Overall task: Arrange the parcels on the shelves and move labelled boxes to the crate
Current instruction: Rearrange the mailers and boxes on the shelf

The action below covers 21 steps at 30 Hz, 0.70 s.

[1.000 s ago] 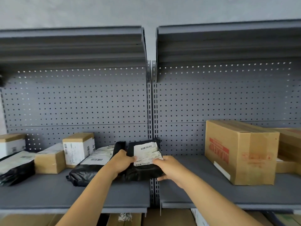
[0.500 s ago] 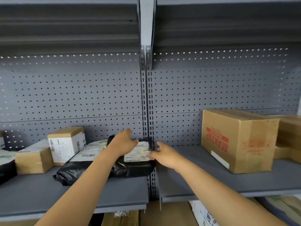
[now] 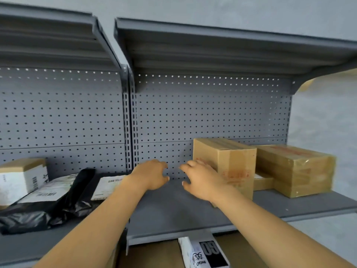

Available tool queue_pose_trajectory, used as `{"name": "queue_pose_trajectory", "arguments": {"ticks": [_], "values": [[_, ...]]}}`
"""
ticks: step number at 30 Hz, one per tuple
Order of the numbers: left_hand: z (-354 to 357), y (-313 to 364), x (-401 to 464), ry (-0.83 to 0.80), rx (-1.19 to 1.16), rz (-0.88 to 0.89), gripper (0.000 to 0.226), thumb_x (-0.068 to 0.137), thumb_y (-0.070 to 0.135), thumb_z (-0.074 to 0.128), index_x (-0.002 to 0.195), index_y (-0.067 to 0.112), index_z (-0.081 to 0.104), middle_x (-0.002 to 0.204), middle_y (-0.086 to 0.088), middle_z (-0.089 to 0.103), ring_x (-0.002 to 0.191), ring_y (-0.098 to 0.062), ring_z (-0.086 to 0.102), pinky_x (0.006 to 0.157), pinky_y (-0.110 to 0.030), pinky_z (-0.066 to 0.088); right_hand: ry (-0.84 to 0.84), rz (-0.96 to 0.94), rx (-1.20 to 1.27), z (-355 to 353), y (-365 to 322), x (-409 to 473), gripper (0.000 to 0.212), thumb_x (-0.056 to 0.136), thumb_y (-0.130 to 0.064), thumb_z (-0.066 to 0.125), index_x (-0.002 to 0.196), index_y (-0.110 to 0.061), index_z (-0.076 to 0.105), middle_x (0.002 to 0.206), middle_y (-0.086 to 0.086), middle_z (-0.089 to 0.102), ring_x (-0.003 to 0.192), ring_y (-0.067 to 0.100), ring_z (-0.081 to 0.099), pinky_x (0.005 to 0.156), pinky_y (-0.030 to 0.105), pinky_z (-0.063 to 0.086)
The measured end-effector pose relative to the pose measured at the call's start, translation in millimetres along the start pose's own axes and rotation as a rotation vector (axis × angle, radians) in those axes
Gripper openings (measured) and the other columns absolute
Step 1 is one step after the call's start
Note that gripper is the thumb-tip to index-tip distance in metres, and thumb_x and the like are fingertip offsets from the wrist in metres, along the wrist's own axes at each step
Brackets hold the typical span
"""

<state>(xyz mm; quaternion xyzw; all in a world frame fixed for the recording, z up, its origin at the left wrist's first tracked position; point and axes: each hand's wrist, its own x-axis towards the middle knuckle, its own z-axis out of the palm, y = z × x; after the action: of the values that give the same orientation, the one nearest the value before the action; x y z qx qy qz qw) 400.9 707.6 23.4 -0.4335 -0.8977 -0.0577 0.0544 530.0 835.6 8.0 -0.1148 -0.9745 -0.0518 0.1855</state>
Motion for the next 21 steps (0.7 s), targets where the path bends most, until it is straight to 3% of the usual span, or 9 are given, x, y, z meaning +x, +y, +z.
{"name": "queue_pose_trajectory", "arguments": {"ticks": [5,7,9,11,12,13,15,17,21], "values": [[-7.8,53.8,1.9,0.014,-0.238,0.003,0.052,0.1,0.036,0.048,0.15,0.025,0.037,0.153,-0.007,0.04,0.135,-0.025,0.044,0.109,-0.038,0.039,0.245,-0.072,-0.019,-46.9,33.7,-20.3,0.043,0.096,-0.029,0.048,0.138,-0.022,0.051,0.128,-0.001,0.055,0.126,0.021,0.043,0.104,0.034,0.035],[-10.4,77.0,0.0,0.06,-0.396,0.002,0.042,0.102,0.03,0.043,0.142,0.02,0.048,0.143,-0.007,0.052,0.121,-0.023,0.053,0.101,-0.034,0.042,0.317,-0.05,0.003,-63.8,50.9,-28.4,0.042,0.096,-0.03,0.049,0.137,-0.024,0.053,0.132,-0.003,0.055,0.126,0.019,0.043,0.105,0.035,0.035],[-10.8,97.1,-1.1,0.118,-0.508,0.003,0.033,0.103,0.025,0.037,0.122,0.016,0.061,0.117,-0.001,0.059,0.1,-0.02,0.054,0.088,-0.032,0.043,0.391,0.002,0.055,-74.6,70.5,-37.4,0.039,0.096,-0.031,0.049,0.134,-0.024,0.055,0.132,-0.004,0.055,0.125,0.019,0.044,0.104,0.036,0.038],[-12.6,113.5,-0.1,0.165,-0.594,-0.015,0.022,0.104,0.03,0.034,0.102,0.022,0.055,0.102,-0.002,0.052,0.085,-0.019,0.05,0.078,-0.03,0.039,0.442,0.077,0.136,-79.5,89.9,-46.4,0.038,0.097,-0.032,0.05,0.134,-0.022,0.054,0.133,-0.003,0.054,0.126,0.019,0.044,0.103,0.035,0.04],[-14.9,121.7,-0.1,0.168,-0.647,-0.029,0.019,0.104,0.034,0.034,0.104,0.025,0.051,0.102,-0.004,0.052,0.084,-0.018,0.049,0.076,-0.028,0.038,0.442,0.125,0.18,-79.4,99.5,-50.2,0.04,0.098,-0.032,0.05,0.136,-0.021,0.052,0.135,-0.002,0.052,0.127,0.019,0.043,0.102,0.034,0.04],[-18.2,129.9,-0.6,0.155,-0.7,-0.044,0.023,0.105,0.038,0.033,0.113,0.027,0.051,0.11,-0.006,0.055,0.092,-0.019,0.052,0.078,-0.028,0.04,0.424,0.179,0.233,-77.9,108.5,-53.2,0.043,0.098,-0.033,0.05,0.139,-0.02,0.048,0.138,0.0,0.049,0.13,0.021,0.042,0.103,0.035,0.041],[-24.9,145.0,1.7,0.131,-0.805,-0.083,0.045,0.104,0.044,0.032,0.142,0.023,0.045,0.137,-0.007,0.052,0.118,-0.023,0.052,0.097,-0.034,0.044,0.345,0.302,0.377,-73.7,124.2,-58.7,0.054,0.098,-0.035,0.05,0.148,-0.019,0.036,0.146,0.006,0.042,0.135,0.026,0.038,0.106,0.038,0.04],[-28.0,156.7,6.5,0.105,-0.881,-0.119,0.054,0.103,0.048,0.032,0.15,0.02,0.035,0.152,-0.006,0.04,0.134,-0.026,0.044,0.11,-0.042,0.039,0.241,0.414,0.56,-68.5,135.5,-63.3,0.066,0.098,-0.039,0.05,0.154,-0.017,0.022,0.154,0.01,0.033,0.138,0.028,0.038,0.107,0.037,0.038],[-24.9,168.8,16.5,0.07,-0.978,-0.21,0.066,0.101,0.048,0.036,0.157,0.021,0.013,0.155,-0.006,0.037,0.137,-0.028,0.043,0.112,-0.047,0.038,0.073,0.488,0.744,-56.8,144.0,-69.7,0.077,0.099,-0.042,0.05,0.158,-0.017,0.007,0.159,0.006,0.031,0.139,0.025,0.04,0.099,0.03,0.039]]}}
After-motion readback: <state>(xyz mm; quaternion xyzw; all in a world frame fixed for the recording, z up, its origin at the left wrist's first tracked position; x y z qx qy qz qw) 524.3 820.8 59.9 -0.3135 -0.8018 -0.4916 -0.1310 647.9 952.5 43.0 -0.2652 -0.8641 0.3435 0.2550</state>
